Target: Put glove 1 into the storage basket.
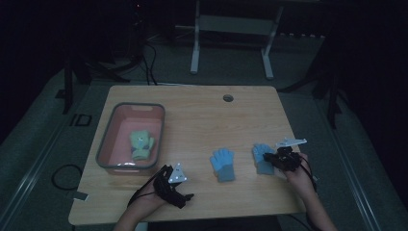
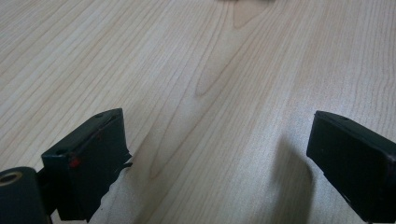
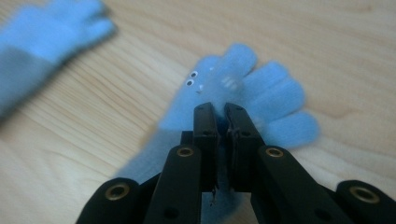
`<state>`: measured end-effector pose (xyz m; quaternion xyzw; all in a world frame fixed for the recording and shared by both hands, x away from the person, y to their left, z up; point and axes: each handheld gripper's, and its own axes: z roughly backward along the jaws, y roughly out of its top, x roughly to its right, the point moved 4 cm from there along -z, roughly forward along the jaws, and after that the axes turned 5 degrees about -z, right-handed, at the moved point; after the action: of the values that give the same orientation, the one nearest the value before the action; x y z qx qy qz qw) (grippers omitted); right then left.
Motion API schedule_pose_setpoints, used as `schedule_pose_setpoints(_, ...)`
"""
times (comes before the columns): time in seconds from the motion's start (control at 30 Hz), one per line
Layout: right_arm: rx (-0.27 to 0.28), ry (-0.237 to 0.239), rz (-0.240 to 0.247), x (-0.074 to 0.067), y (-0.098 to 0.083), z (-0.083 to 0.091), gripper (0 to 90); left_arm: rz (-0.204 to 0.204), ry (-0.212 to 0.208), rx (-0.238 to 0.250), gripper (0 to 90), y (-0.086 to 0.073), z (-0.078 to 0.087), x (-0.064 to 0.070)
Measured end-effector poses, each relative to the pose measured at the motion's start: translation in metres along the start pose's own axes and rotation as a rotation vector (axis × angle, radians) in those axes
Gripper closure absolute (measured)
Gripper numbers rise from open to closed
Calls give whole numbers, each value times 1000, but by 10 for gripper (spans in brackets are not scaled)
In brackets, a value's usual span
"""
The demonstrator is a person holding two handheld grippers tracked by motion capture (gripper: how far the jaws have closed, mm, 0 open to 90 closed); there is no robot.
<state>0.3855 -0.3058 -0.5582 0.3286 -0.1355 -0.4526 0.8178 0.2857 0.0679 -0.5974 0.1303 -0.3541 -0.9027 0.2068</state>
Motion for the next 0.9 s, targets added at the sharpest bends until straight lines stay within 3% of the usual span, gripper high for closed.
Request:
schedule_pose_setpoints(0.2, 50, -2, 26, -15, 21, 19, 846, -3, 0, -1, 55, 0, 0, 1)
schedule_pose_setpoints(0.43, 102, 54, 59, -43, 47, 32, 846, -6, 0, -3, 55, 0, 0, 1)
schedule_pose_setpoints(0.63, 123, 127, 92, -71, 62, 31, 846, -8, 1, -2, 55, 0, 0, 1)
schedule_pose_setpoints(0.9, 100, 223, 143, -115, 68, 13, 845, -9, 1, 0, 55, 1, 0, 1)
